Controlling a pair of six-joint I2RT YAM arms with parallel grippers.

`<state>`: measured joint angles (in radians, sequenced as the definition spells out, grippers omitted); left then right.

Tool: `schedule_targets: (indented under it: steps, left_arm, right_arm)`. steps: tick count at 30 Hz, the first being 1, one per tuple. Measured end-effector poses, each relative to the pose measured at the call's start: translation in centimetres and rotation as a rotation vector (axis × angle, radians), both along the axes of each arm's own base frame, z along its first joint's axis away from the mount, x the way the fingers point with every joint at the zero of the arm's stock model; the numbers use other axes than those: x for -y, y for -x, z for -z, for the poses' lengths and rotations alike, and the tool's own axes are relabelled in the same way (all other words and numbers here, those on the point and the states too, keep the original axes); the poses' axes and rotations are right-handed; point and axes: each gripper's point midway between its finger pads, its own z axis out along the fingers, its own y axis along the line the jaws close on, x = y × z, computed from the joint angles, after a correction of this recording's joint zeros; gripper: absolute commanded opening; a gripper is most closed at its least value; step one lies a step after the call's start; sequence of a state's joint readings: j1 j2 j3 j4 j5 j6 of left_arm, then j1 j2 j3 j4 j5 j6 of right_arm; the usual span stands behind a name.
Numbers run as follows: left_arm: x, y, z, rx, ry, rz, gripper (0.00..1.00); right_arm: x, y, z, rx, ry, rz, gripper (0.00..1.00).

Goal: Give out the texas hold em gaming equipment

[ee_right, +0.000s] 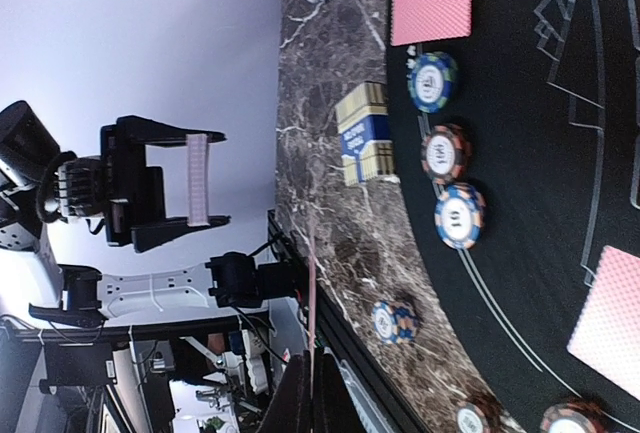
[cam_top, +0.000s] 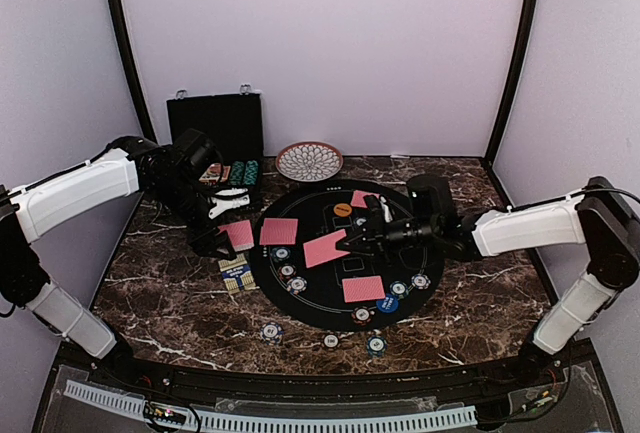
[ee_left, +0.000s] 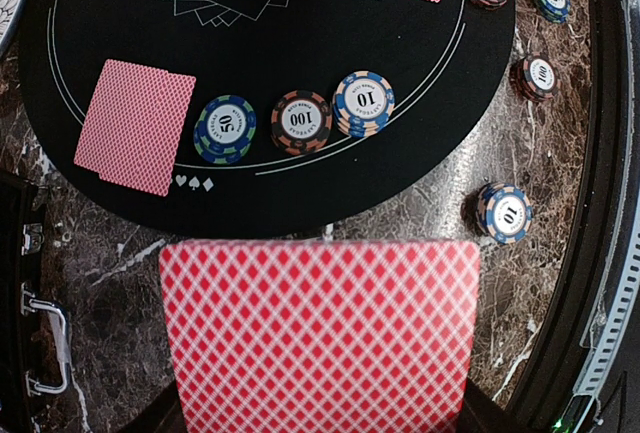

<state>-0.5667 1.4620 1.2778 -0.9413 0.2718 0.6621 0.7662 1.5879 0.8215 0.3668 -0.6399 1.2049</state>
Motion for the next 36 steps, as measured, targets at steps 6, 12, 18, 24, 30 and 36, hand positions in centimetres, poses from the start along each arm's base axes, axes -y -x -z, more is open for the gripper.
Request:
schedule_targets:
  steps: [6,12,18,24,30,36]
  left_arm:
    - [0.0,0.0,0.0,0.0,0.0,0.0,0.0]
    - [0.0,0.0,0.0,-0.001,0.0,0.0,0.0]
    - [0.0,0.0,0.0,-0.001,0.001,0.001,0.0]
    - [0.0,0.0,0.0,0.001,0.0,0.006,0.0]
    - [0.0,0.0,0.0,0.002,0.0,0.007,0.0]
    - [0.0,0.0,0.0,0.002,0.0,0.008,0.0]
  right_arm:
    - [4.8,0.7,4.0,-0.055,0.116,0.049,0.0]
    - [7.5,1.2,6.9,-0.092,0.196,0.076,0.0]
    - [7.9,1.4,7.9,-0.091,0.221,0.08,0.0]
    - [8.1,1.1,9.6,-0.1,0.258,0.089,0.0]
    - [8.8,1.1,10.7,-0.09,0.314,0.097,0.19]
    - [10.2,1.4,11.6,-0.084,0.429,0.094,0.36]
